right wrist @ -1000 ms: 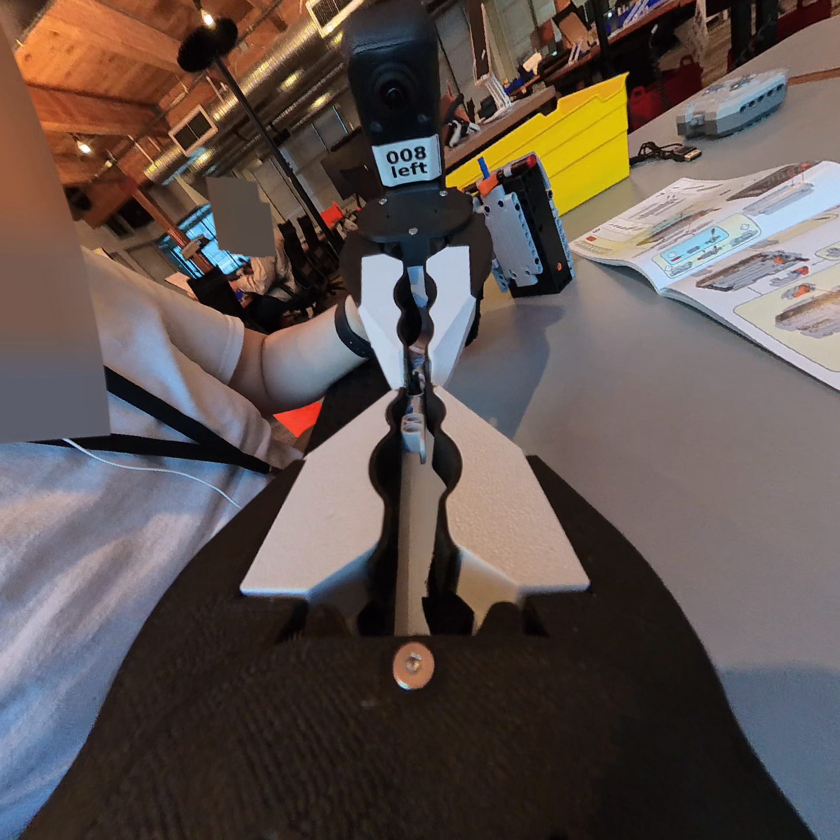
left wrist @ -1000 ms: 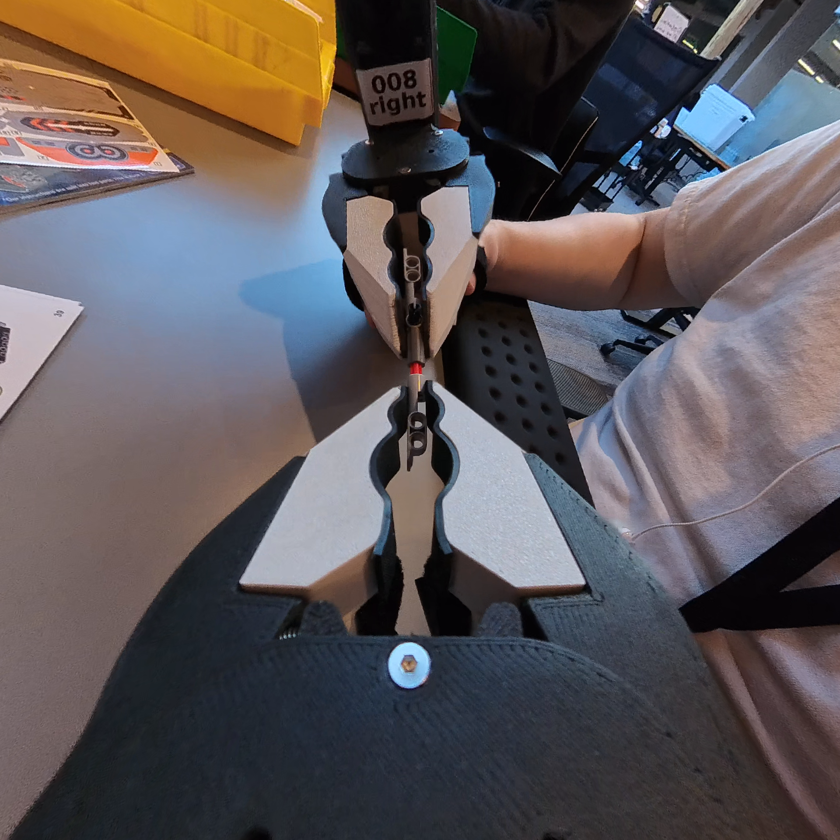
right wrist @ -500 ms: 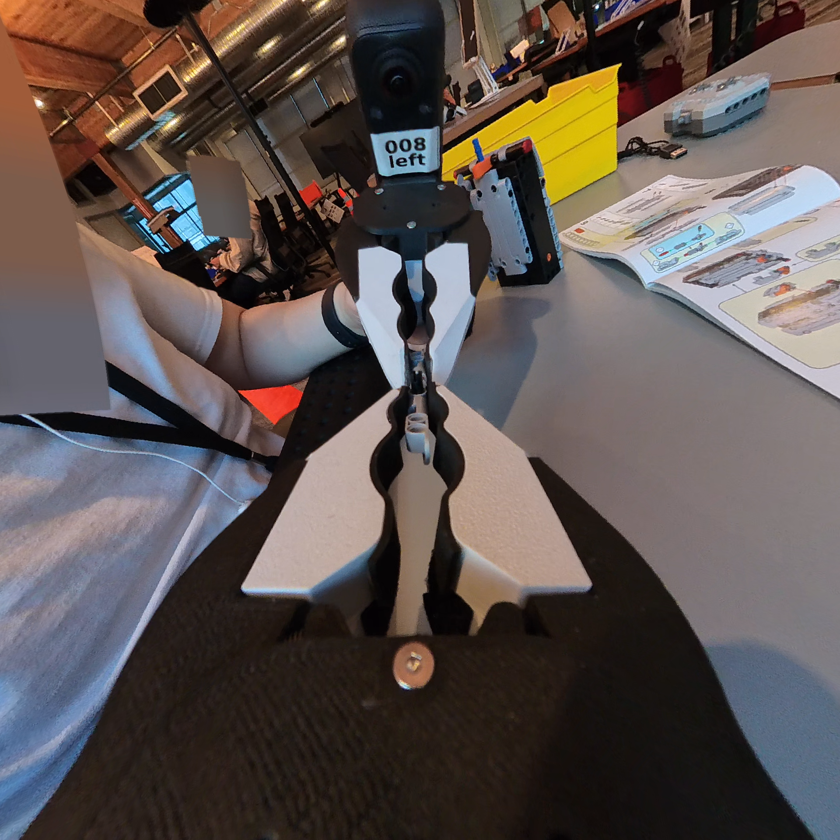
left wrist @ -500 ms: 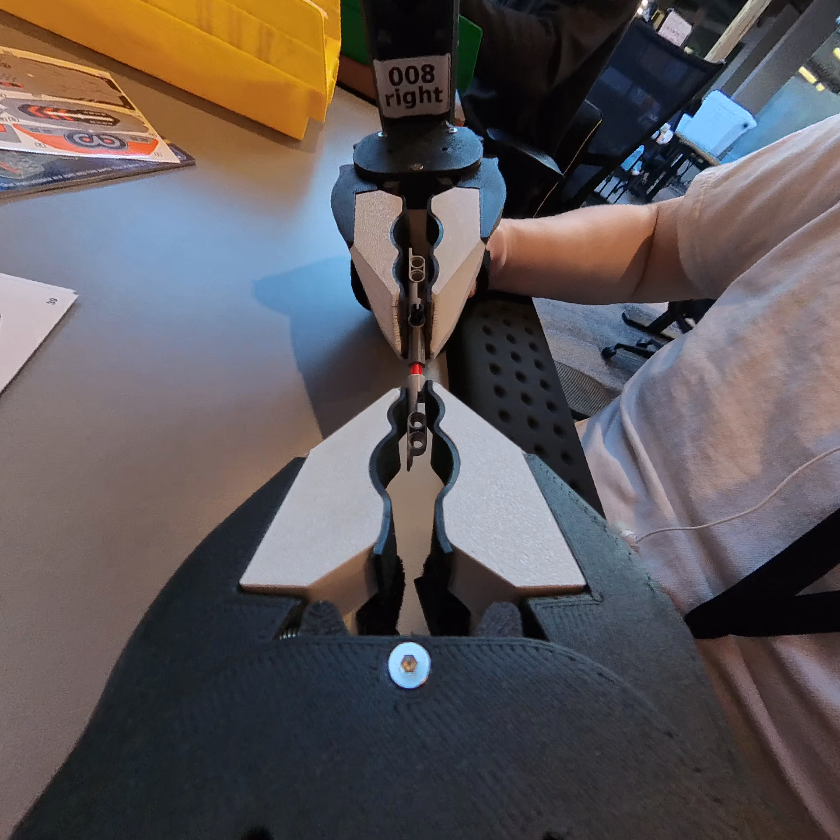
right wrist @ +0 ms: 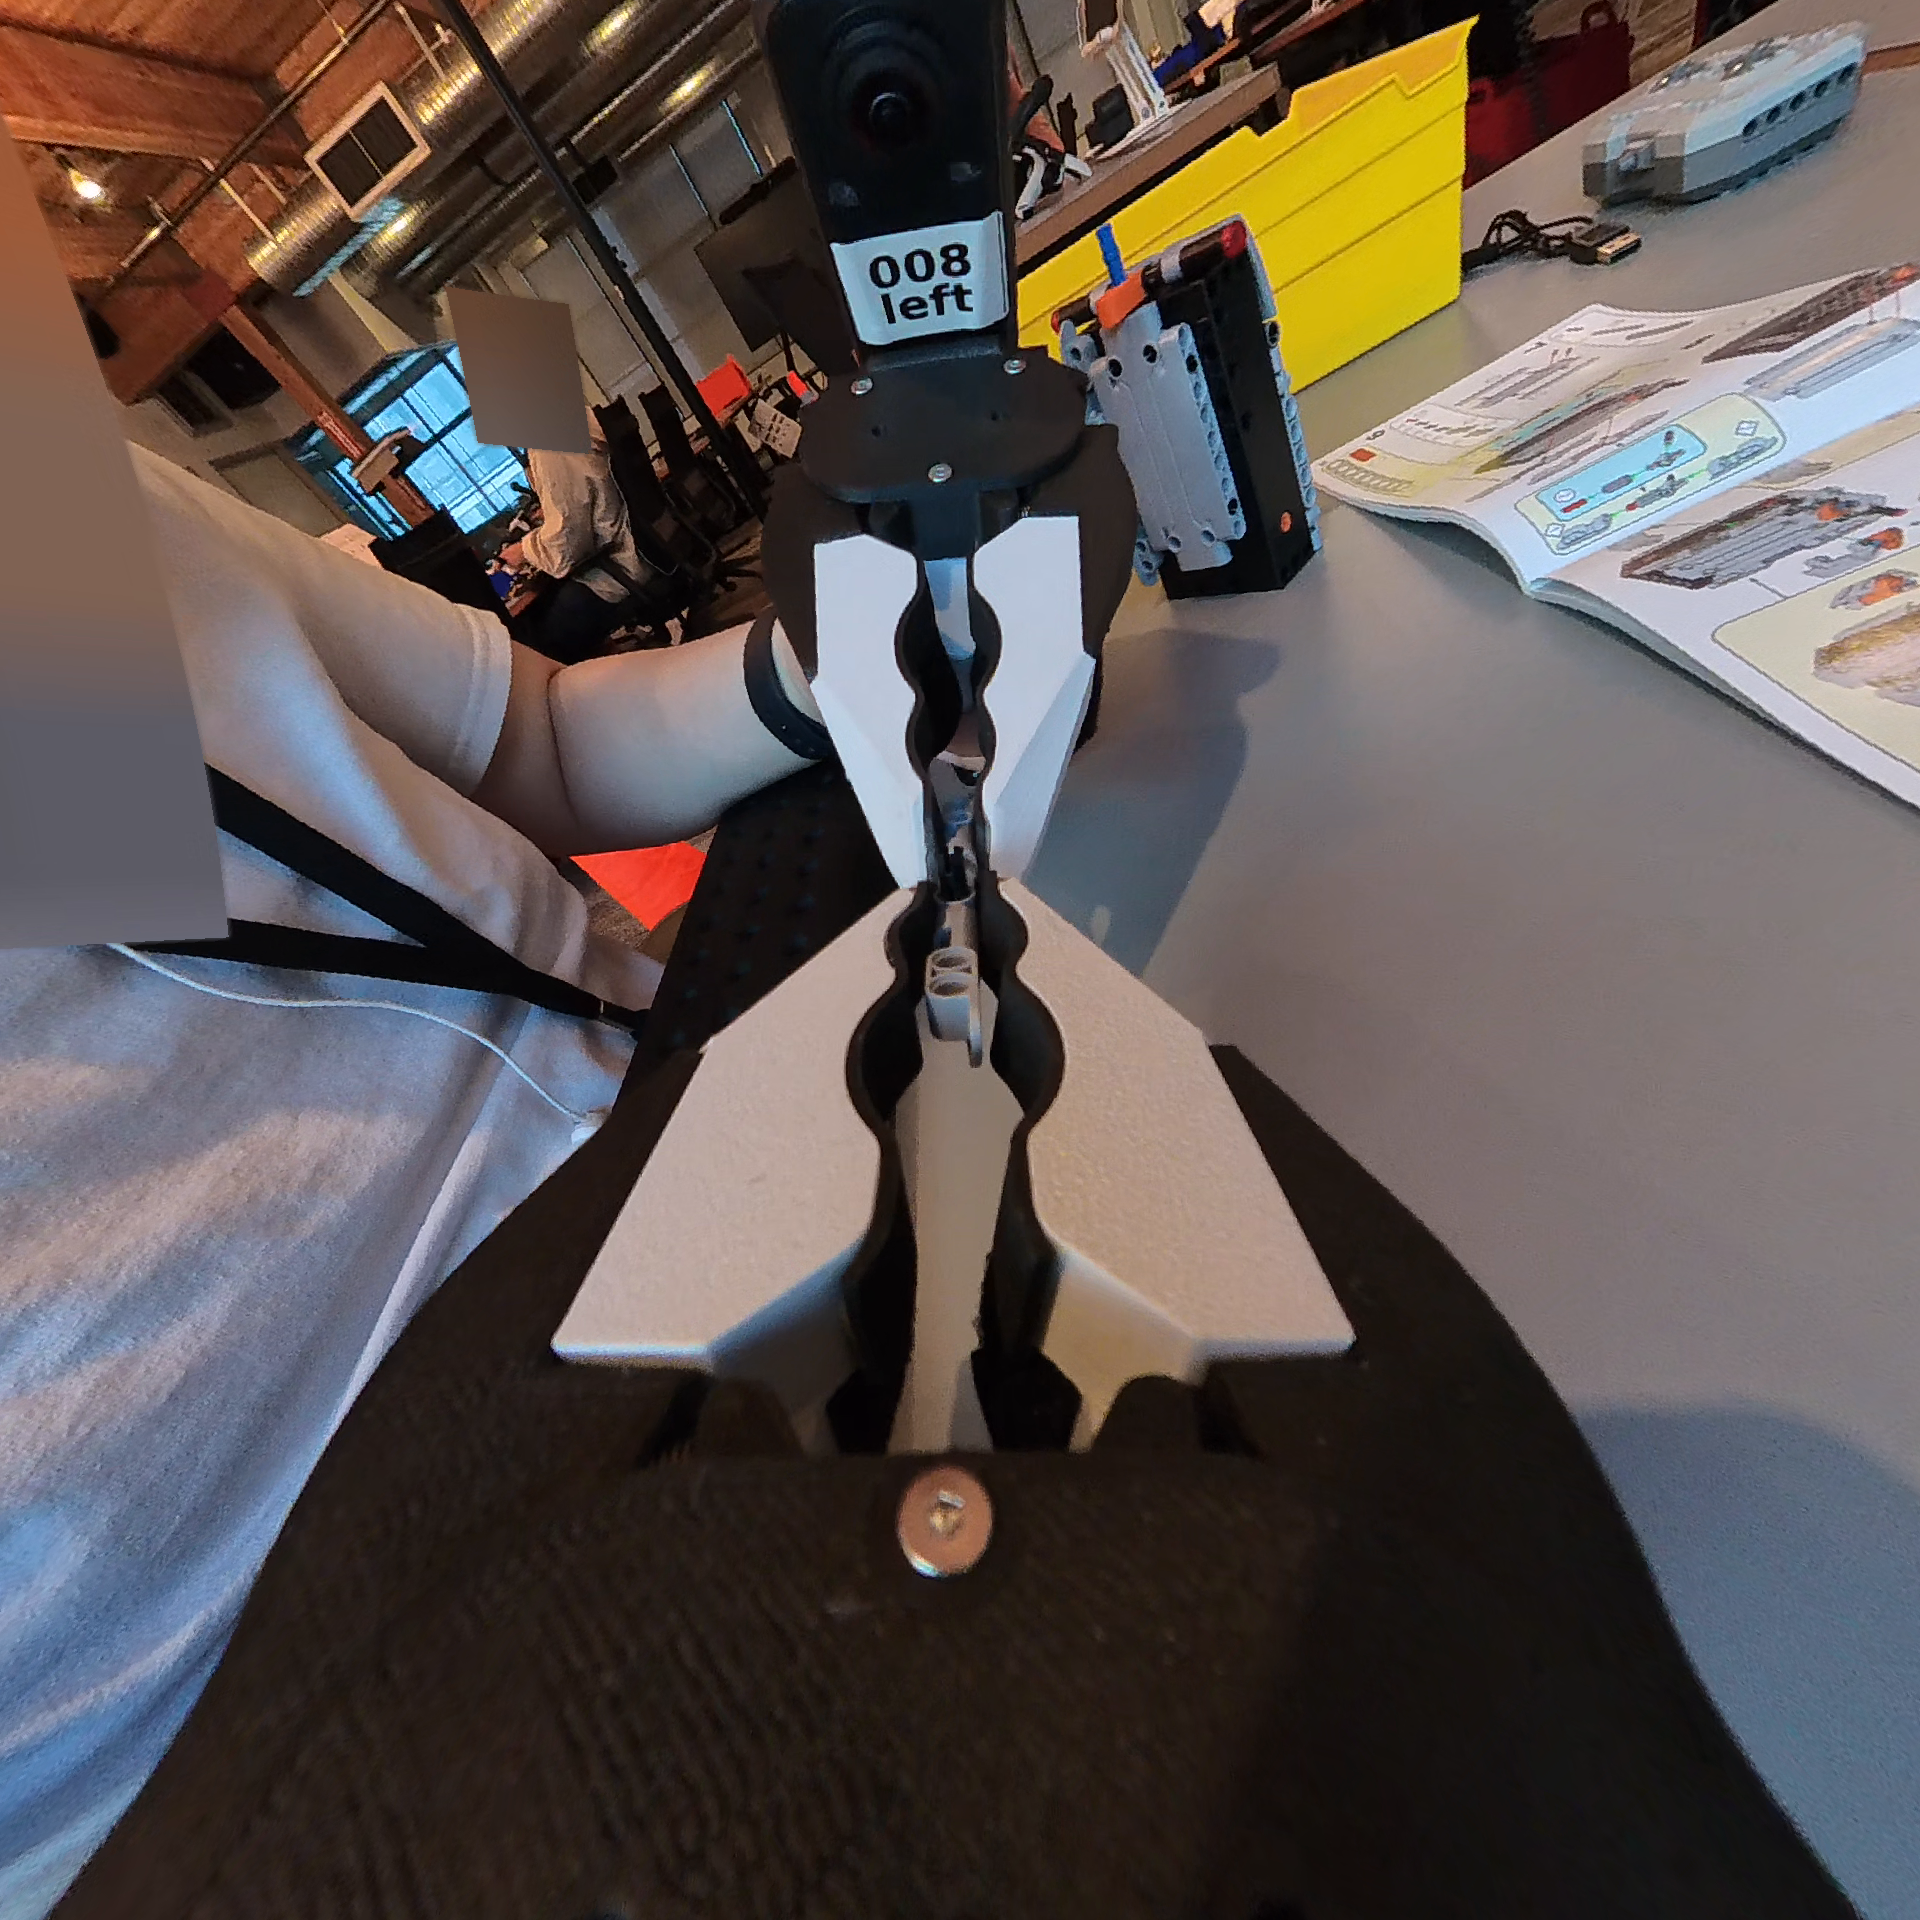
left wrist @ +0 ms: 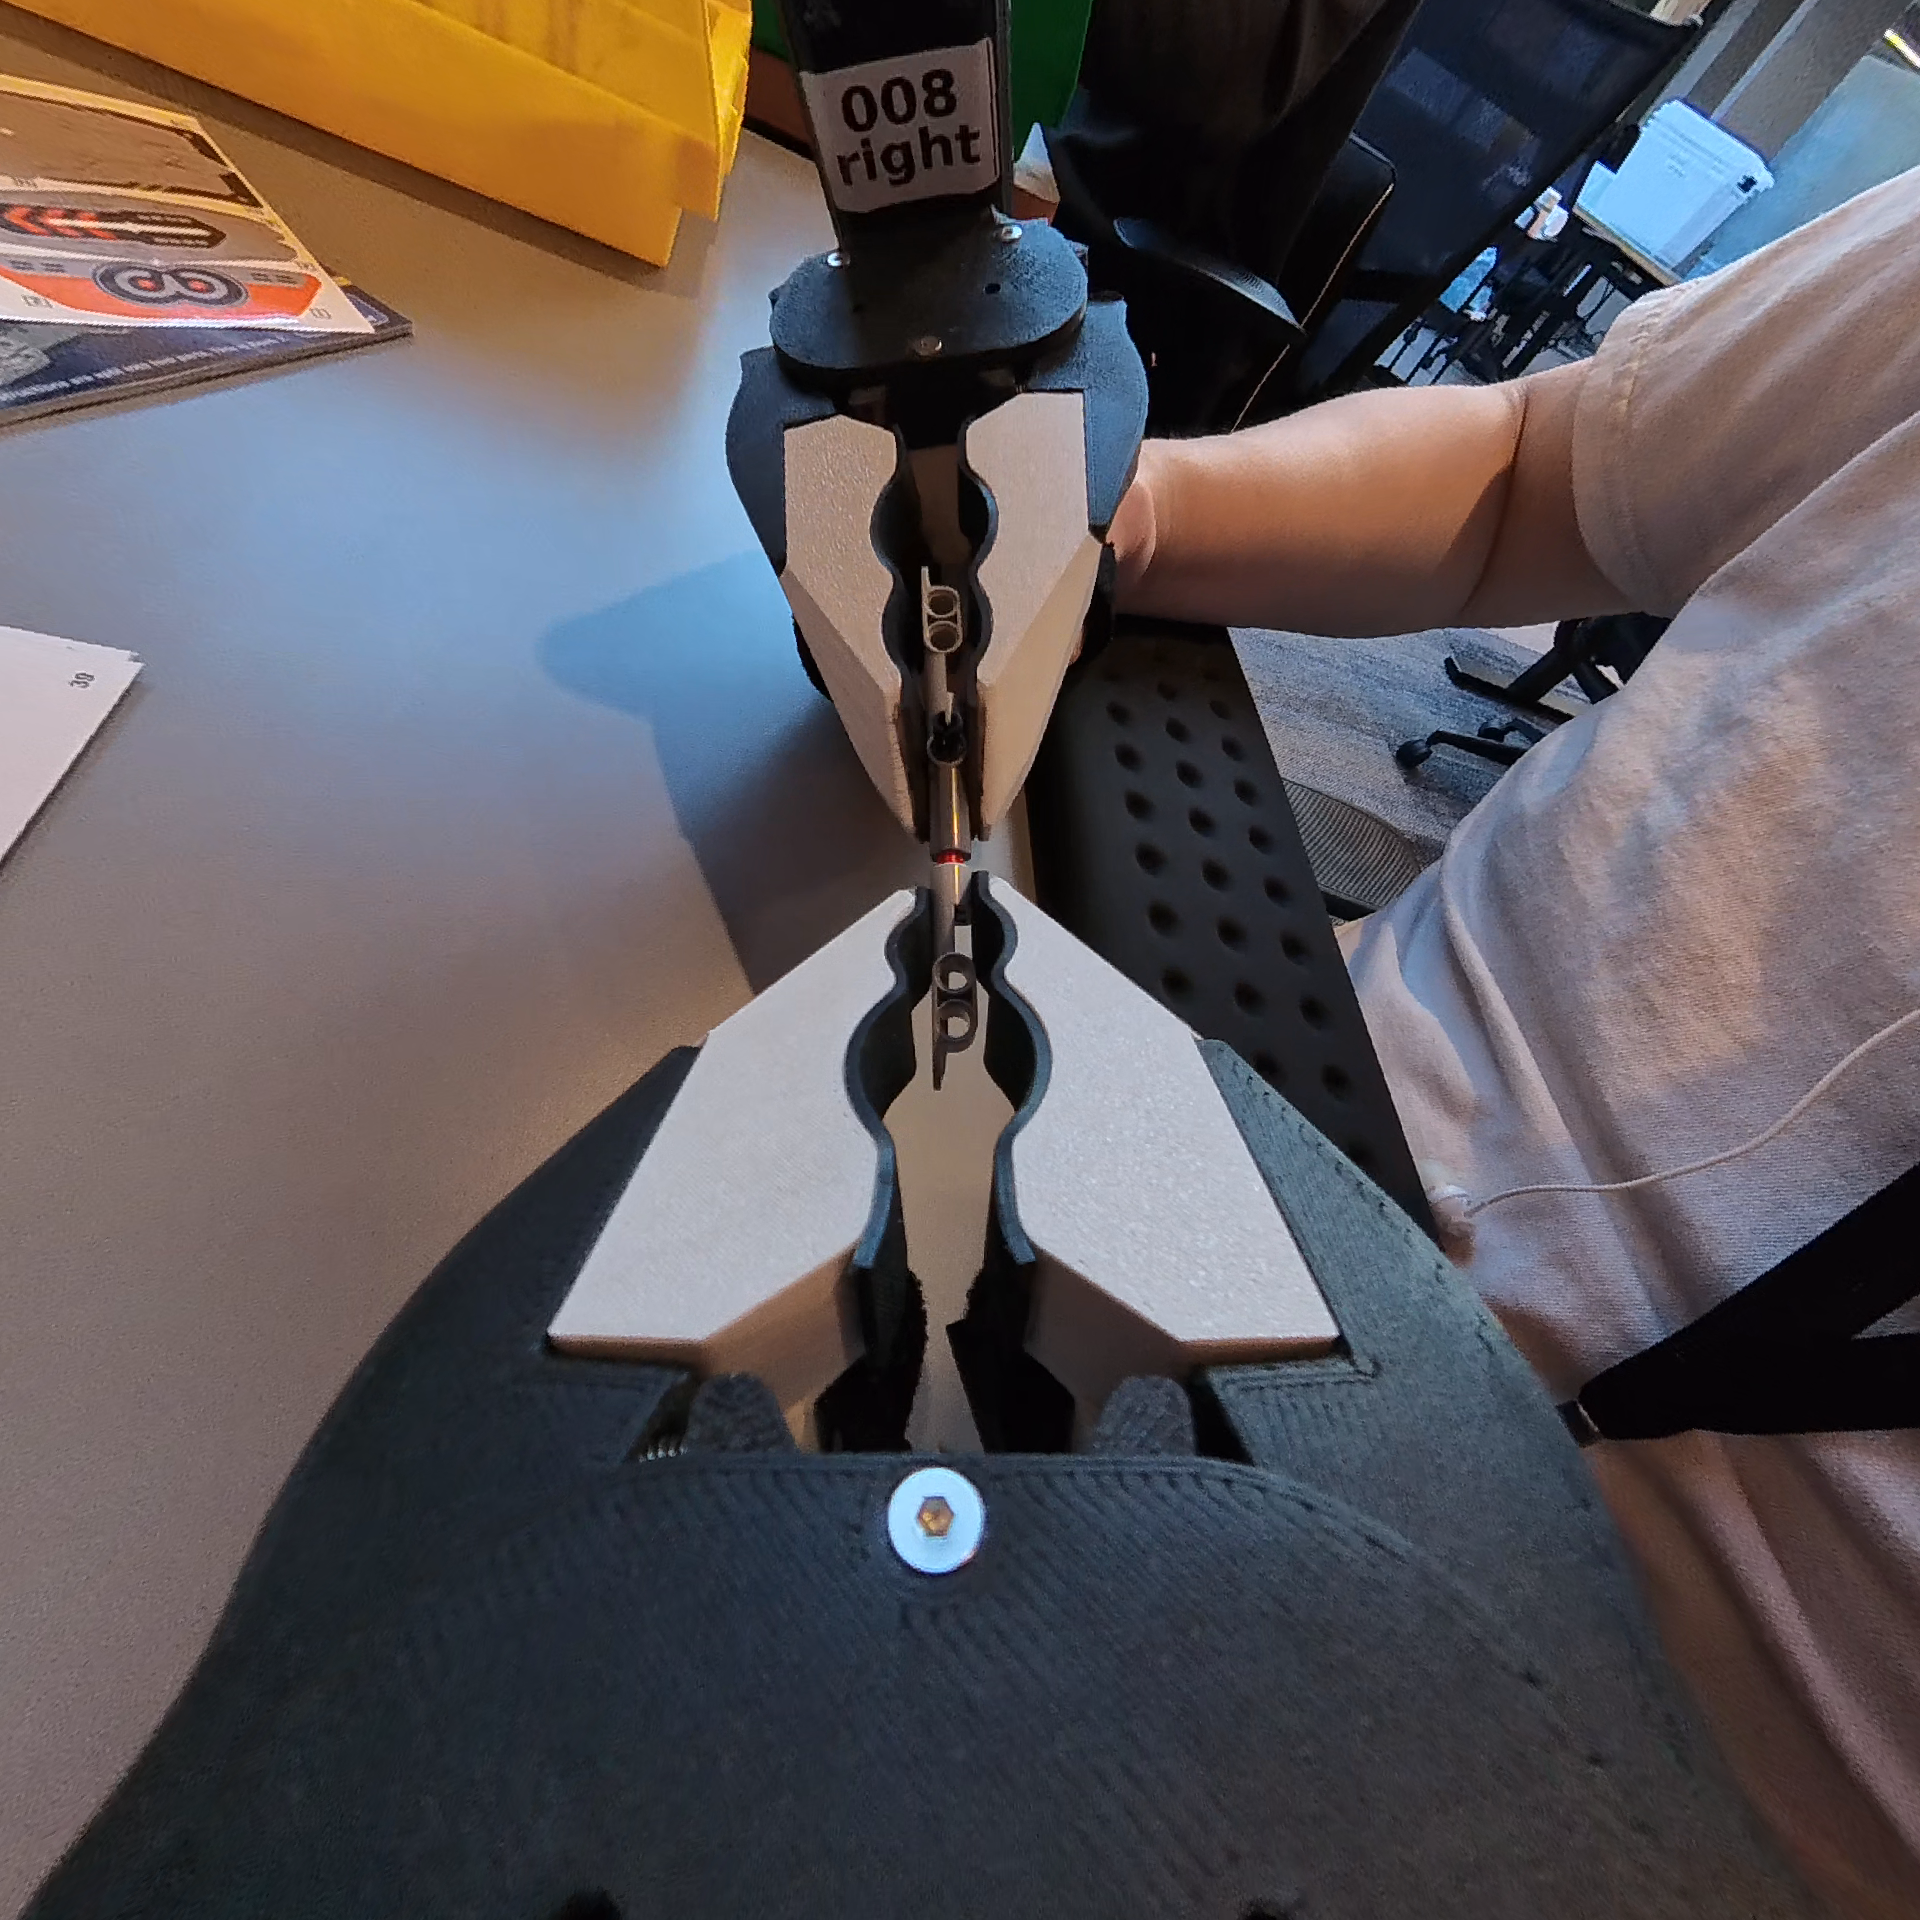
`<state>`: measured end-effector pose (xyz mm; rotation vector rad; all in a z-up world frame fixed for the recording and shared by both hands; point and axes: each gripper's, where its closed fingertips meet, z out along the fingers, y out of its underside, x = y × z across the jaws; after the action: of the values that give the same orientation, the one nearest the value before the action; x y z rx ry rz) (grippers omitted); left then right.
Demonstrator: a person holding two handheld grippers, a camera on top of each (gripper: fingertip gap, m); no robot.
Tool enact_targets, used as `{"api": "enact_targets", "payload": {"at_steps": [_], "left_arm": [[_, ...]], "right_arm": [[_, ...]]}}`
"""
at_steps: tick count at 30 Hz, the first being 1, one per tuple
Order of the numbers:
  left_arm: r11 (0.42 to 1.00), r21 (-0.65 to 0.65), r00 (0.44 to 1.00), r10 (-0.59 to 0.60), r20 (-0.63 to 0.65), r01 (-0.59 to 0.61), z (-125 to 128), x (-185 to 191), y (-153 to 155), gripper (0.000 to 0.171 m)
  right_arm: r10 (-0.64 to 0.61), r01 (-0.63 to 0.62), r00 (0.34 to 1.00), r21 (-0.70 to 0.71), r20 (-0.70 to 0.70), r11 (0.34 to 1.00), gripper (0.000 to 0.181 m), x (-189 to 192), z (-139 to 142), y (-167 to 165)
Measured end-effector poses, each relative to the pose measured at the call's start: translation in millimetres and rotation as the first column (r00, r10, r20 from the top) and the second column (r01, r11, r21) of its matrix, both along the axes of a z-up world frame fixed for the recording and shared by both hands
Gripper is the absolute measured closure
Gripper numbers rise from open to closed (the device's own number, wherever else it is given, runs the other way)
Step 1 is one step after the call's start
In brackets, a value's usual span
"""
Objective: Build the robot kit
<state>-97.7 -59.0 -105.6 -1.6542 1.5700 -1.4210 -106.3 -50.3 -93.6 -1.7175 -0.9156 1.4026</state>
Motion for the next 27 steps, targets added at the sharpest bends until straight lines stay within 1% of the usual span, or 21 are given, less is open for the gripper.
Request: {"api": "enact_targets", "payload": {"at_steps": [10,16,19,21,23,27], "left_arm": [[1.0,-0.005,1.0,0.002,-0.001,-0.002,0.3,0.8,0.2,0.168],[1.0,-0.012,1.0,0.002,0.002,-0.002,1.5,-0.9,1.8,0.167],[1.0,-0.002,1.0,0.01,0.019,-0.01,3.2,-0.1,5.2,0.167],[1.0,-0.016,0.999,0.023,0.023,-0.023,4.1,-1.2,6.8,0.167],[0.999,-0.014,0.998,0.035,0.046,-0.034,7.7,-0.3,8.0,0.167],[0.999,-0.021,0.997,0.048,0.054,-0.047,8.4,0.7,10.0,0.167]], "right_arm": [[0.007,-0.007,1.0,-0.012,0.006,1.0,0.175,-1.5,-1.7,0.0],[0.017,-0.016,0.999,-0.019,0.048,1.0,0.176,-4.2,-7.7,-1.1],[0.015,-0.015,1.0,-0.055,0.007,0.998,0.176,-3.2,-4.1,1.9],[0.013,-0.013,1.0,-0.076,0.004,0.997,0.175,-4.2,-4.9,3.3],[-0.001,0.0,1.0,-0.055,-0.024,0.998,0.175,-3.7,0.0,4.6],[-0.023,0.021,0.999,-0.043,-0.031,0.999,0.175,-1.9,2.0,7.7]]}}
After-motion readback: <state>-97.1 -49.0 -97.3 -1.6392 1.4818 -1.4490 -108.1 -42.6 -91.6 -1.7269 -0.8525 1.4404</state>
